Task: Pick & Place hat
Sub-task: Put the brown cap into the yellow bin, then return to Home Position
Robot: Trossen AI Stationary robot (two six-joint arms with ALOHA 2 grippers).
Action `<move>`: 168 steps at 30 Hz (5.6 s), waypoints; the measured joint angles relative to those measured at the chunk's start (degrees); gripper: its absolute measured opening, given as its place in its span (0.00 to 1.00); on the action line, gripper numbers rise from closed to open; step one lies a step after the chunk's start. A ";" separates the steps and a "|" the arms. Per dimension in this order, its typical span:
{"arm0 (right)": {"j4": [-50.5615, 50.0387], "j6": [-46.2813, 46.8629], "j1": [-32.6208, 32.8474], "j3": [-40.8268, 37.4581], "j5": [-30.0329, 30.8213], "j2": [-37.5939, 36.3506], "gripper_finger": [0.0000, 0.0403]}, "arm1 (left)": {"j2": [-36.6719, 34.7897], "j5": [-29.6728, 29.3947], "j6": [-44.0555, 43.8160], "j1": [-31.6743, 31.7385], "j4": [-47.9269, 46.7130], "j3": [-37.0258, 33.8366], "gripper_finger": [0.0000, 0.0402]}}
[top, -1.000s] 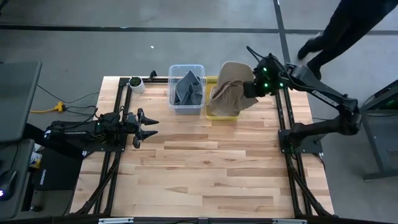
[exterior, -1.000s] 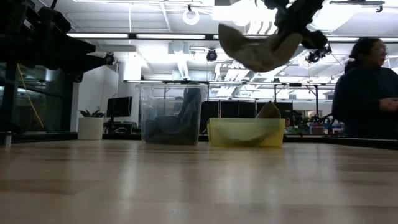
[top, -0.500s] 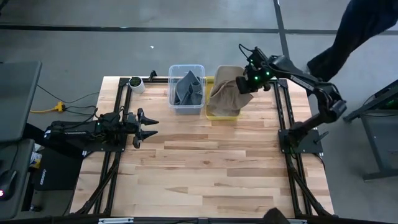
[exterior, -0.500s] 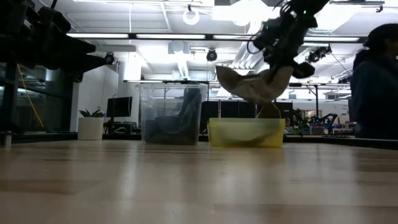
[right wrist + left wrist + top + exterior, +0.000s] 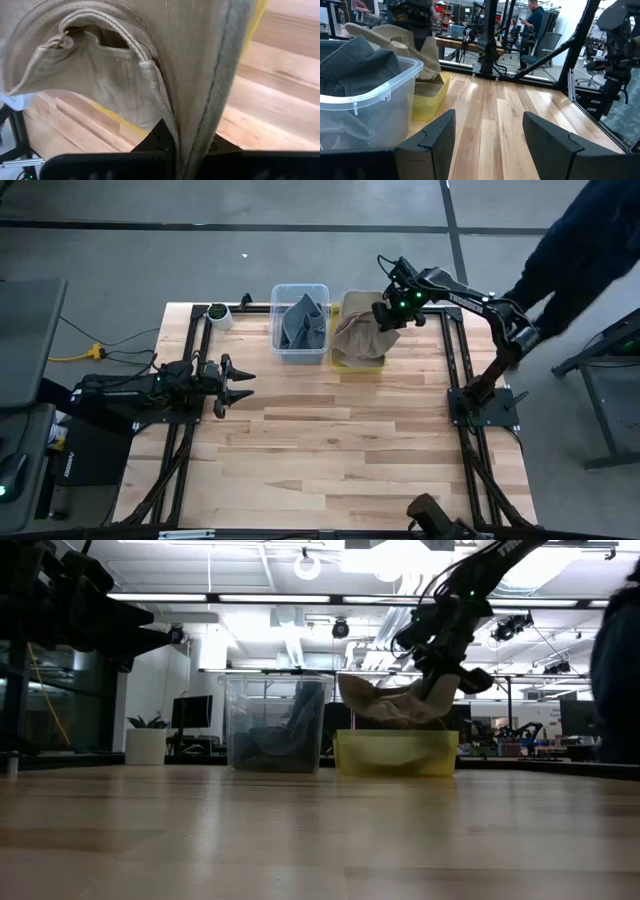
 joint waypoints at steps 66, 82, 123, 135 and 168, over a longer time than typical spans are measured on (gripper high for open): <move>-1.87 -7.57 4.70 6.58 11.91 12.55 0.14 | -0.01 0.00 0.01 0.00 0.00 0.00 0.52; -1.92 -15.66 4.66 6.58 11.32 12.26 0.39 | -0.01 0.00 0.01 0.00 -0.01 0.00 0.52; -5.87 -33.30 8.55 6.58 10.80 -22.79 0.30 | -0.01 0.00 0.01 0.00 0.00 0.00 0.52; 17.64 -27.54 12.00 -17.97 0.36 -44.81 0.02 | -0.01 0.00 0.00 0.00 0.00 0.00 0.52; 67.21 5.01 23.91 -65.21 0.85 -86.08 0.00 | -0.01 0.00 0.01 0.00 0.00 0.00 0.52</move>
